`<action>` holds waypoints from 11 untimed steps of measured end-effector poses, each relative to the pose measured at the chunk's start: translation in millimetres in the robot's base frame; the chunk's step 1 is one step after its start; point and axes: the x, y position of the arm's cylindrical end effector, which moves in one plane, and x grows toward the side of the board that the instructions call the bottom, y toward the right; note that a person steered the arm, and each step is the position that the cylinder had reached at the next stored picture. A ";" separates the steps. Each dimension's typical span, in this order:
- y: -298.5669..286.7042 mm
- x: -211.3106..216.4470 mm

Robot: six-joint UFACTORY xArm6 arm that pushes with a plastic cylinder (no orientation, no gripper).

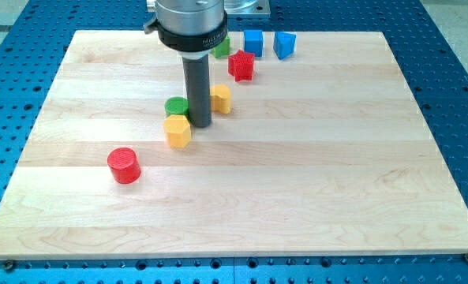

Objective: Place the yellow blocks below the red star

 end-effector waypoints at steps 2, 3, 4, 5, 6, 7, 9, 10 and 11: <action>26.9 -26.6; 51.5 -26.6; 18.6 20.3; 1.2 54.0; -42.8 103.4; -85.4 79.3; -16.8 54.6; 31.8 54.7; 17.5 68.9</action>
